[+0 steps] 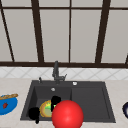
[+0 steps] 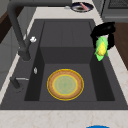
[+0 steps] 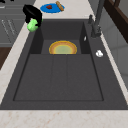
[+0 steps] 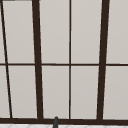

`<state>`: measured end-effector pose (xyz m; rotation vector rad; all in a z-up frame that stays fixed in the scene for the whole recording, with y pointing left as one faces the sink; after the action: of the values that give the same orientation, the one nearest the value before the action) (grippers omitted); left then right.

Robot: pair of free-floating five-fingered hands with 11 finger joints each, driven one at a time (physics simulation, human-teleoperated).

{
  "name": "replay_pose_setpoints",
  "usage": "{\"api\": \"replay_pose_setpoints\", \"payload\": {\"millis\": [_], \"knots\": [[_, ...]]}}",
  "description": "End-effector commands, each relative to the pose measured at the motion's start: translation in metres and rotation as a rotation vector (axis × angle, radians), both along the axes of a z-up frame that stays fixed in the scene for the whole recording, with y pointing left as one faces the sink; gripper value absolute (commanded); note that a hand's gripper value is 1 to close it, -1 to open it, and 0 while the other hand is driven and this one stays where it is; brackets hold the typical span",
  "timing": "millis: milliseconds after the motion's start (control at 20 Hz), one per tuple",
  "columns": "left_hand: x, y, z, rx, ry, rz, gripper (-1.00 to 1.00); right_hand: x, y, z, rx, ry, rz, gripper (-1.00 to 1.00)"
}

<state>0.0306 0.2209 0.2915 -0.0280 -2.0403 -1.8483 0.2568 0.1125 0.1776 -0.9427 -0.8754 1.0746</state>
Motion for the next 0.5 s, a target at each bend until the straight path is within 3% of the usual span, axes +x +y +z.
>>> {"api": "replay_pose_setpoints", "payload": {"millis": [0,450], "knots": [[0.000,0.000,0.000,0.000,0.000,0.000,0.00,0.015,0.000,-0.030,-0.043,0.000,0.101,1.00],[0.000,0.000,0.000,0.000,0.000,0.000,0.00,0.069,0.002,-0.090,-0.038,0.029,0.107,1.00]]}}
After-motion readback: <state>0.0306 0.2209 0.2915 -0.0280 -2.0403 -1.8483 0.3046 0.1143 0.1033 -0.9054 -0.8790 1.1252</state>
